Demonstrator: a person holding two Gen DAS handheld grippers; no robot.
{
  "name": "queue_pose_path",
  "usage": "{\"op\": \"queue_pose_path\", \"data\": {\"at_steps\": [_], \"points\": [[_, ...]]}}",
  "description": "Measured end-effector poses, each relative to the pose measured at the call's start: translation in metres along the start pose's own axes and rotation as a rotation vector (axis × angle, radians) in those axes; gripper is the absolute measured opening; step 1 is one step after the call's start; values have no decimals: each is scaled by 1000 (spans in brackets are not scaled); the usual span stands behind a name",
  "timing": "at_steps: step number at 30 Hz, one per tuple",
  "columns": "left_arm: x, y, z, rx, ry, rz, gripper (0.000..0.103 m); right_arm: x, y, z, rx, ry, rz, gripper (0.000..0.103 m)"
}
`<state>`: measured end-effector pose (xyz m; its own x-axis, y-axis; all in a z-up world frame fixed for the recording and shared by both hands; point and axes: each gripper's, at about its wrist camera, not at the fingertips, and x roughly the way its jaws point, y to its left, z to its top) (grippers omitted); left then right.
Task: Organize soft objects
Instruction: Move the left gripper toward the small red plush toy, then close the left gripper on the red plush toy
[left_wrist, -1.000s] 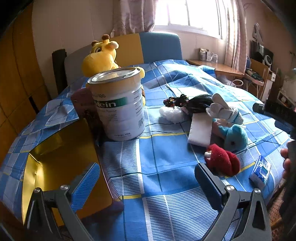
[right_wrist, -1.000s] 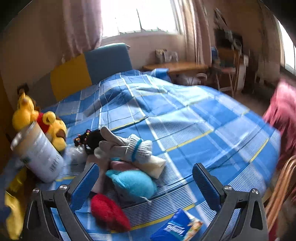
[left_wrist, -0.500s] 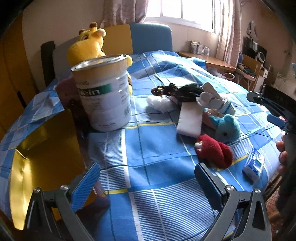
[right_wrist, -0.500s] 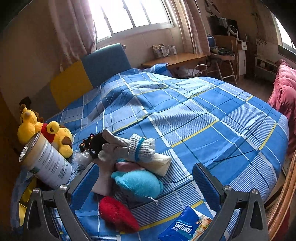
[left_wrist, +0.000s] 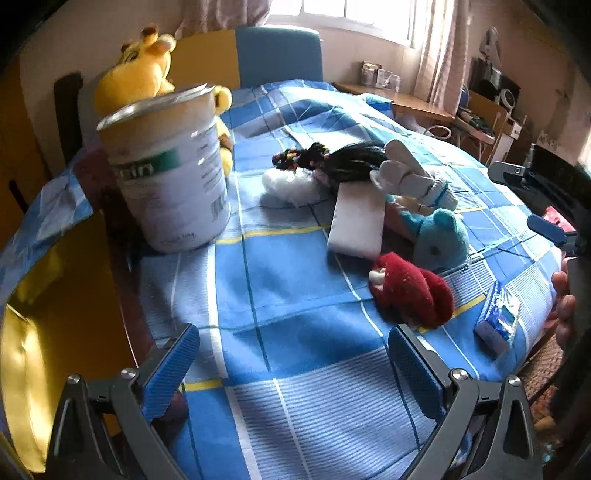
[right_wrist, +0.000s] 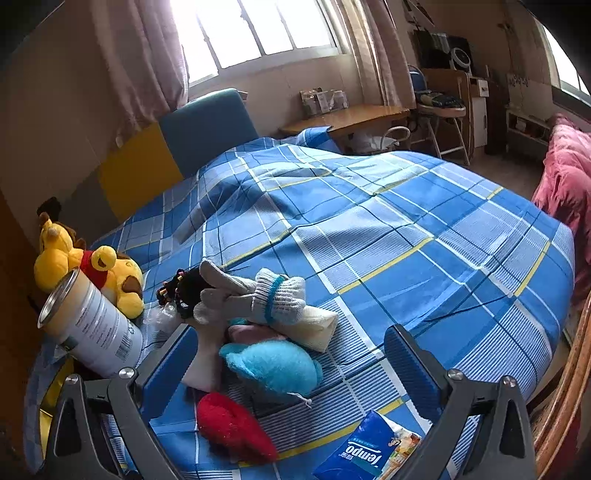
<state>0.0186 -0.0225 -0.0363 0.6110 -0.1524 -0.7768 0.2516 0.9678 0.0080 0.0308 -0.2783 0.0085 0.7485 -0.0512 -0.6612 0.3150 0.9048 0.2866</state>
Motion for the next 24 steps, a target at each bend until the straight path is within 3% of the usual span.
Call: {"op": "queue_pose_path", "data": {"at_steps": [8, 18, 24], "points": [[2, -19, 13, 51, -18, -46, 103, -3, -4, 1, 20, -9, 1, 103], [22, -49, 26, 74, 10, -177, 103, -3, -12, 2, 64, -5, 14, 103], [52, -73, 32, 111, 83, -262, 103, 0, -14, 1, 79, 0, 23, 103]]}}
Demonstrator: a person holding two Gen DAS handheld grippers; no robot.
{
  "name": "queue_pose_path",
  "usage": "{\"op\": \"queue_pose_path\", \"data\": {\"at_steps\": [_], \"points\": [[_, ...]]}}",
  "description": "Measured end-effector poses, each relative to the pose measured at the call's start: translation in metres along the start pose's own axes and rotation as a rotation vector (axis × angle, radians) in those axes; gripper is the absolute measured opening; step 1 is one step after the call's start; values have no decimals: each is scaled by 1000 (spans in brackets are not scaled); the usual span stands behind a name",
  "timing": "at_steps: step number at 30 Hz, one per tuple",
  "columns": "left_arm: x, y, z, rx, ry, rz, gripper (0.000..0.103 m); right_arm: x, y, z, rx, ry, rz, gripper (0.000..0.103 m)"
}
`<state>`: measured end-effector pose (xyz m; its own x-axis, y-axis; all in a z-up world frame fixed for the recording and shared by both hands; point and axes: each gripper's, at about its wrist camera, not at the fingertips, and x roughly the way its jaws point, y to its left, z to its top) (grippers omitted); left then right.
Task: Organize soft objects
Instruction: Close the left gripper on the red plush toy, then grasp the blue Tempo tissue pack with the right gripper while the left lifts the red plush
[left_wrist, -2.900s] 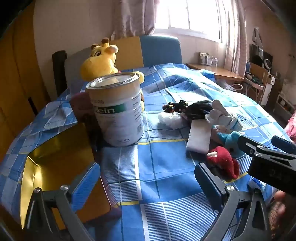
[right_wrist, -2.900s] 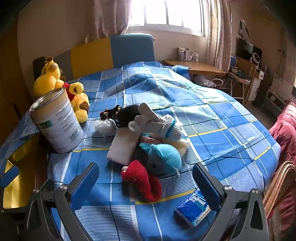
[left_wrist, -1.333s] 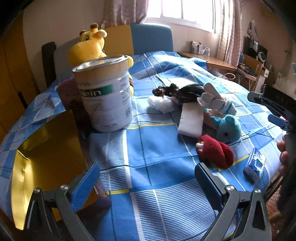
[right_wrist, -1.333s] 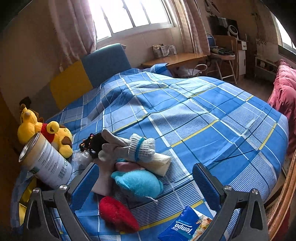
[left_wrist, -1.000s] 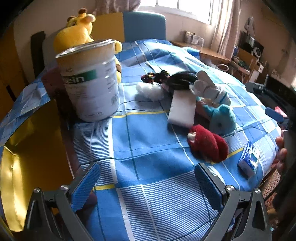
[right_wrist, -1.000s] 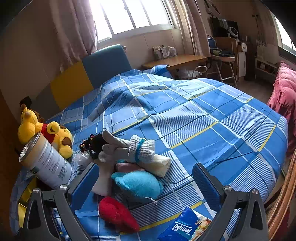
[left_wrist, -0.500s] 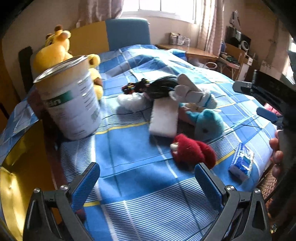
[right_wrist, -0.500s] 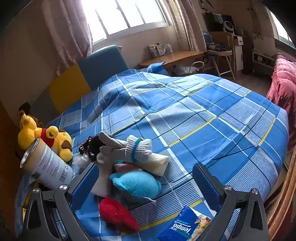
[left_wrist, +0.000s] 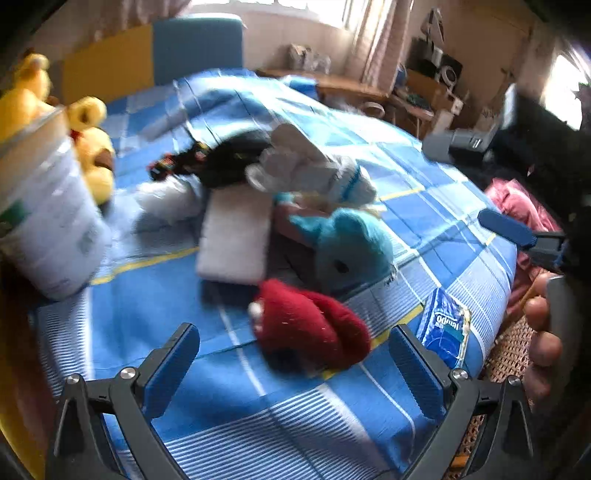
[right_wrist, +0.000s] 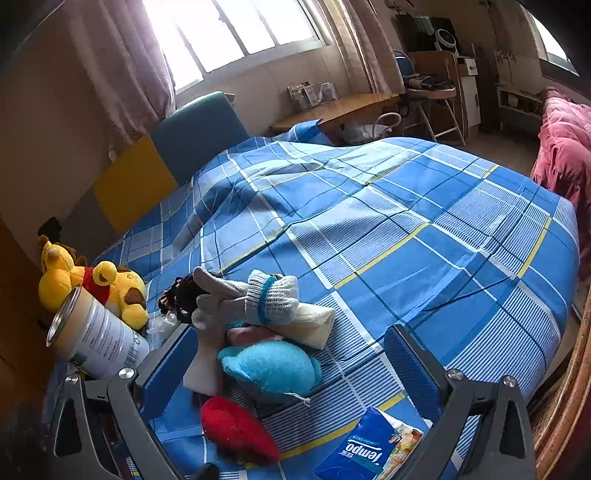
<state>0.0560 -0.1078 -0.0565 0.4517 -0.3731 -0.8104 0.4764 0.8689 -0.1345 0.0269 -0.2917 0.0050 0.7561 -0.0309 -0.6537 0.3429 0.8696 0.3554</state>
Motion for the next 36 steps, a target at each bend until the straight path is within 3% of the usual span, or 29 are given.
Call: {"op": "queue_pose_path", "data": {"at_steps": [10, 12, 14, 15, 16, 17, 21, 25, 28, 33, 36], "points": [[32, -1, 2, -58, 78, -18, 100, 5, -2, -2, 14, 20, 0, 103], [39, 3, 2, -87, 93, -26, 89, 6, -2, -2, 14, 24, -4, 103], [46, 6, 2, -106, 119, -73, 64, 7, -2, -3, 13, 28, -10, 103], [46, 8, 1, -105, 110, -67, 59, 9, -2, -3, 16, 34, -8, 103], [43, 10, 0, -94, 100, -74, 45, 10, -3, -4, 21, 43, -6, 103], [42, 12, -2, -86, 104, -92, 38, 11, -4, -4, 26, 49, -8, 103], [25, 27, -16, -73, 85, -93, 33, 18, -6, -6, 32, 94, -10, 103], [7, 37, -35, -36, 67, -81, 33, 38, 8, -10, -89, 296, 9, 101], [-3, 43, -48, -30, 57, -72, 33, 46, 22, -13, -260, 468, 14, 100], [-13, 53, -66, -65, 47, -77, 33, 52, 31, -41, -577, 691, -73, 100], [-15, 60, -67, -80, 46, -76, 33, 57, 21, -50, -608, 746, -166, 99]]}}
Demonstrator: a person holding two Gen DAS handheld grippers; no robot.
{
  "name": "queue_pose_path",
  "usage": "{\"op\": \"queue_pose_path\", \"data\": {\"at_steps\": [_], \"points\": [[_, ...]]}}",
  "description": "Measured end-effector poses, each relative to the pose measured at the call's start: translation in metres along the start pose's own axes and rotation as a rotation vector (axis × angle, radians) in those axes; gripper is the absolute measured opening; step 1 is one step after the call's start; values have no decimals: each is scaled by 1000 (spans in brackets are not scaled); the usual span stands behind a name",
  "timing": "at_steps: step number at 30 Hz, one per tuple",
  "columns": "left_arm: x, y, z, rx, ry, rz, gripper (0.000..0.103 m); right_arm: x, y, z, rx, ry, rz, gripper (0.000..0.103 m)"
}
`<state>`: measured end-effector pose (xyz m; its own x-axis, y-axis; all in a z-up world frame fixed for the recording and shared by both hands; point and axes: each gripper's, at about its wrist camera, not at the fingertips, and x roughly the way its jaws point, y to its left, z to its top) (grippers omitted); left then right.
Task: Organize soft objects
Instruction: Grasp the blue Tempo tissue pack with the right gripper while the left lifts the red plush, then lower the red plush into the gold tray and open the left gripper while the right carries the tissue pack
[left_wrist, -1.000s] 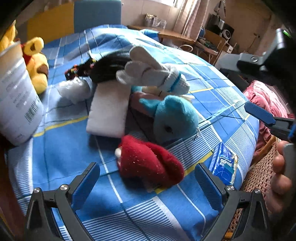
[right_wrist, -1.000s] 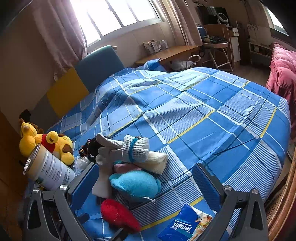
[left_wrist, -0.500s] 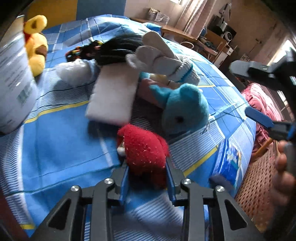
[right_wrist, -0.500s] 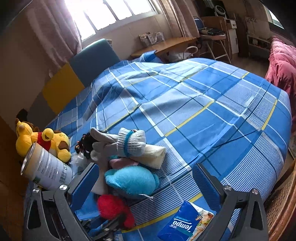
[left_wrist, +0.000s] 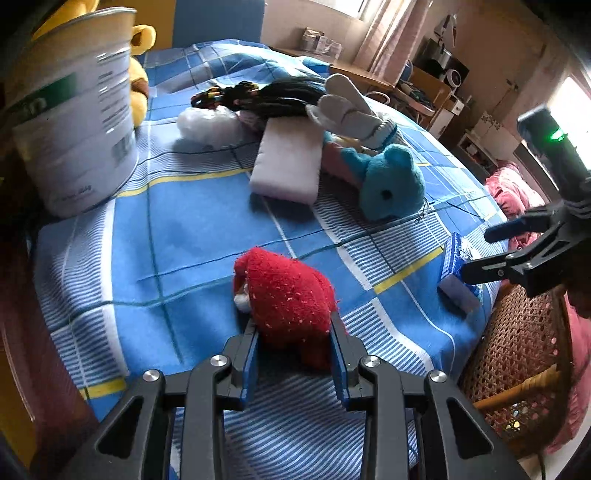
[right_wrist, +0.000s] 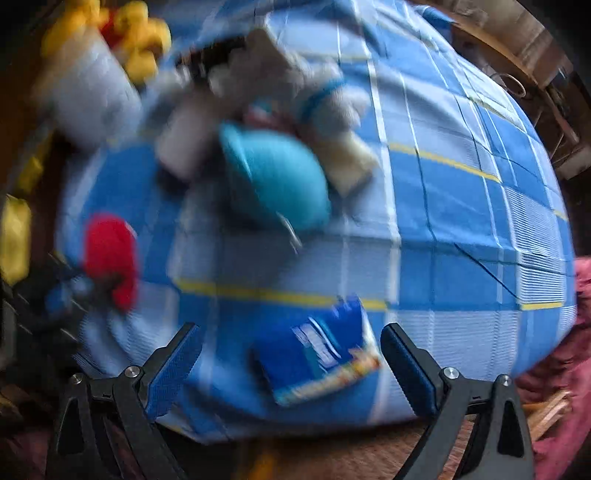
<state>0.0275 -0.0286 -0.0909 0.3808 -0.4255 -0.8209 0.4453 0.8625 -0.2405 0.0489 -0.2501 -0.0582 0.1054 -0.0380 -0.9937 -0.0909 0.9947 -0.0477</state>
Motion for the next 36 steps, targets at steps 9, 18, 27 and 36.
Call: {"op": "queue_pose_path", "data": {"at_steps": [9, 18, 27, 36], "points": [[-17, -1, -4, 11, -29, -12, 33, 22, 1, 3, -63, 81, -3, 99], [-58, 18, -2, -48, -116, -25, 33, 50, 18, 3, -126, 134, -67, 79], [-119, 123, 2, -350, -224, 134, 33, 34, 8, 2, -79, 72, -76, 79], [-97, 217, 28, -504, -173, 326, 40, -10, -19, 4, -41, 3, -93, 78]]}}
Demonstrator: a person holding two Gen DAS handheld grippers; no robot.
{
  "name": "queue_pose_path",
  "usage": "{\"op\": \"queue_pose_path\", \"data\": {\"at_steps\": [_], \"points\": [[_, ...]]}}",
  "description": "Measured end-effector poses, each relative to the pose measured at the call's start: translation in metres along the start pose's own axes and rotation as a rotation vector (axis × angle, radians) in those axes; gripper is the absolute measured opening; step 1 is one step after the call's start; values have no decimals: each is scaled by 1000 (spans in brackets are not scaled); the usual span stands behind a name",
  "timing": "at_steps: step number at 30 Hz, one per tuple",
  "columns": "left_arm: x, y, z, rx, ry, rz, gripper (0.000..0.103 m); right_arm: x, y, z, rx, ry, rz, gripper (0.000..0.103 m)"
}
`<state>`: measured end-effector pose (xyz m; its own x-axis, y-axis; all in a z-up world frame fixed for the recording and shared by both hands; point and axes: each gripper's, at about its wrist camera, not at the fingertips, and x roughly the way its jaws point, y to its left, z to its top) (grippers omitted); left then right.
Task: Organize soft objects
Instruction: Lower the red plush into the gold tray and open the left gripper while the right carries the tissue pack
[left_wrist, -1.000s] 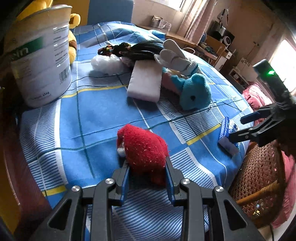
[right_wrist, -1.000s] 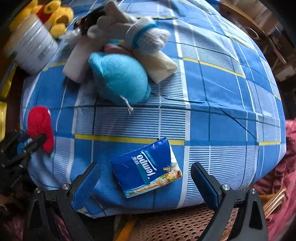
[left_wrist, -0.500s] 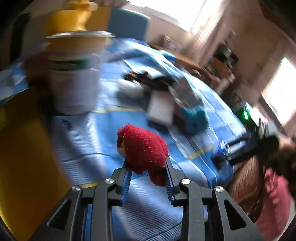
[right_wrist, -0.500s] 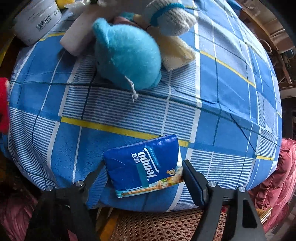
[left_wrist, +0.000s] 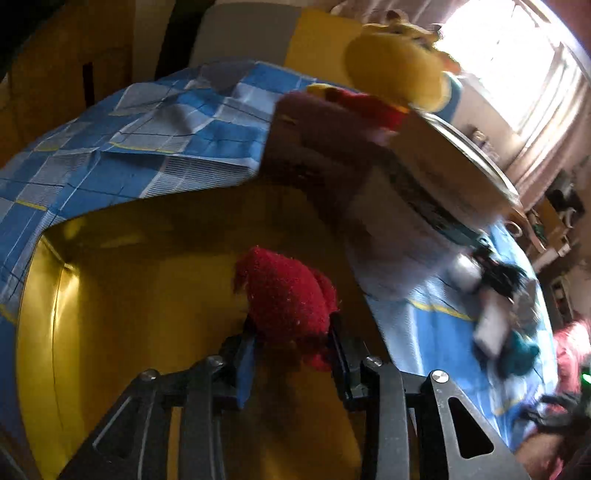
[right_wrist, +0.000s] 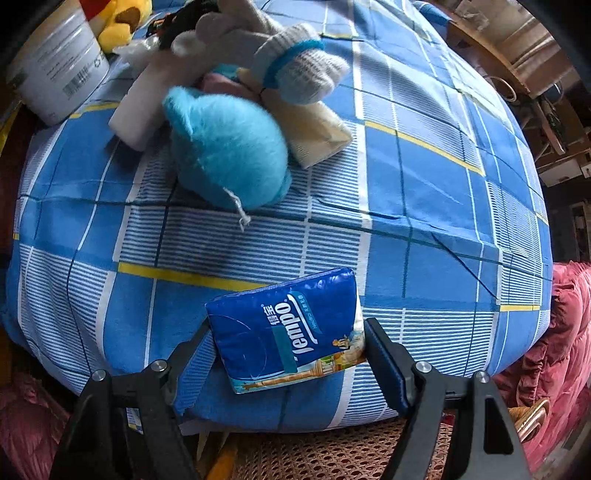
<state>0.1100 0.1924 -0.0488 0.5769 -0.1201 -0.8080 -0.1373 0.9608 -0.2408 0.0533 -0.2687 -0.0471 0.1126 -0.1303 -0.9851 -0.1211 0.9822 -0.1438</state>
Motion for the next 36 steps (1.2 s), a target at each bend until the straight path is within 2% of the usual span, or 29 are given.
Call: {"op": "queue_pose_path", "data": {"at_steps": [3, 5, 7, 10, 11, 13, 16, 21, 24, 28, 31, 36], "points": [[17, 7, 12, -15, -6, 37, 55, -7, -4, -3, 24, -38, -5, 78], [20, 10, 17, -20, -10, 49, 72, -12, -6, -6, 40, -65, -7, 78], [13, 12, 15, -18, -25, 35, 74, -21, -11, -9, 69, -106, -3, 78], [-2, 13, 5, 23, -58, 56, 90, -30, -23, -17, 155, -166, 41, 78], [-5, 14, 2, 32, -71, 63, 91, -33, -27, -18, 183, -189, 48, 78], [-12, 17, -6, 45, -85, 81, 93, -28, -21, -8, 228, -238, 40, 78], [-19, 24, -14, 30, -88, 80, 101, -57, -30, 10, 293, -324, 39, 78], [-19, 33, -19, 36, -85, 111, 103, -88, -30, 75, 351, -424, 22, 78], [-19, 40, -12, 28, -96, 72, 103, -107, -12, 118, 357, -475, 30, 78], [-34, 53, -7, 4, -142, 83, 103, -127, 15, 158, 332, -517, 33, 78], [-44, 62, -18, -13, -137, 68, 103, -134, 29, 193, 338, -522, 41, 78], [-61, 68, -44, -11, -144, 72, 103, -167, 54, 260, 396, -584, 124, 78]]}}
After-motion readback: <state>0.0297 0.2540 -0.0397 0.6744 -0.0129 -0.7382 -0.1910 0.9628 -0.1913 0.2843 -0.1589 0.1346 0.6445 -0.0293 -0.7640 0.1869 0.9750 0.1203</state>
